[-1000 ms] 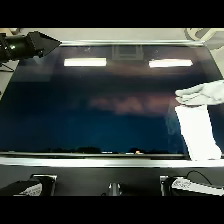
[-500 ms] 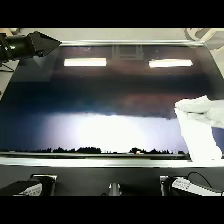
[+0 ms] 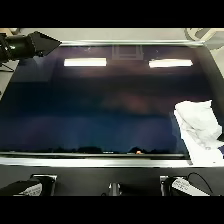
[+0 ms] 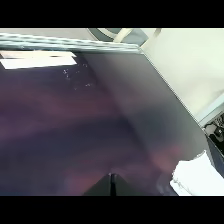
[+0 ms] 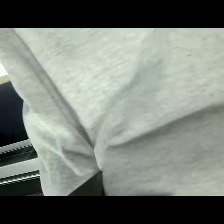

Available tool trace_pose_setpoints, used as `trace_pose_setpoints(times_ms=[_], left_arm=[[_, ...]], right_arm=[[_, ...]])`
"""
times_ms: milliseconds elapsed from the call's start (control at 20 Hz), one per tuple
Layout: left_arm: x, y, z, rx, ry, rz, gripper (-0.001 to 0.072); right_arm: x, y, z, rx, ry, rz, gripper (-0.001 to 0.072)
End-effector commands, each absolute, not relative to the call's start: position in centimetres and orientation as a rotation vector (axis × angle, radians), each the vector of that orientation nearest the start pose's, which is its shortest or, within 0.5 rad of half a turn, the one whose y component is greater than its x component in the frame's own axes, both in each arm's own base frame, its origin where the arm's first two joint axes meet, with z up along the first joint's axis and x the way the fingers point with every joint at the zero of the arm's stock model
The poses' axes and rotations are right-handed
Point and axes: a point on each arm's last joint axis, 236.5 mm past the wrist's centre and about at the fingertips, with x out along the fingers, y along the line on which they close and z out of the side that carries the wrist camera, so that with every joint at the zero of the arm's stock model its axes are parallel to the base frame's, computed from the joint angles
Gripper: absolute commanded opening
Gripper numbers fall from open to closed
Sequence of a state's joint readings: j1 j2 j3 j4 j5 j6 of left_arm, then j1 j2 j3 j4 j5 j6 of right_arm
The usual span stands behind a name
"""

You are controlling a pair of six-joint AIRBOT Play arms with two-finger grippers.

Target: Fold the shirts.

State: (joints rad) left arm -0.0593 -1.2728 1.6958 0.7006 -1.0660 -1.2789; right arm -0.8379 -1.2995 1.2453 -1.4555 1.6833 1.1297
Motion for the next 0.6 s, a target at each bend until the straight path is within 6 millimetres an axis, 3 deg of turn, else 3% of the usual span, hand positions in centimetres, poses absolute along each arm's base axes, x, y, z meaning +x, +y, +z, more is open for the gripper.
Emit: trace_pose_setpoints(times_ms=[0,50,100,200,300,400,500,550], left_arm=[[43.7,-18.5,31.4,-0.362,0.513,-0.730,0.0037],[43.7,-18.5,31.4,-0.362,0.513,-0.730,0.0038],[43.7,-18.5,31.4,-0.362,0.512,-0.729,0.0038],[43.8,-18.4,31.4,-0.363,0.511,-0.728,0.0038],[43.8,-18.4,31.6,-0.364,0.505,-0.726,0.0037],[43.9,-18.3,31.9,-0.353,0.498,-0.719,0.0036],[44.8,-16.4,30.9,-0.246,0.522,-0.591,0.0035],[45.5,-14.5,29.9,-0.158,0.547,-0.476,0.0034]], right_arm=[[19.5,-19.2,0.2,0.484,1.649,-0.220,0.0280],[19.5,-18.9,0.1,0.494,1.653,-0.212,0.0571],[19.4,-18.8,0.2,0.486,1.659,-0.195,0.0640],[19.7,-19.6,0.8,0.418,1.635,-0.181,0.0678],[21.9,-22.0,3.3,0.322,1.531,-0.221,0.0678],[26.6,-25.3,9.1,0.181,1.297,-0.271,0.0678],[32.2,-27.1,18.2,-0.010,0.993,-0.306,0.0677],[34.6,-26.5,23.2,-0.129,0.855,-0.313,0.0675]])
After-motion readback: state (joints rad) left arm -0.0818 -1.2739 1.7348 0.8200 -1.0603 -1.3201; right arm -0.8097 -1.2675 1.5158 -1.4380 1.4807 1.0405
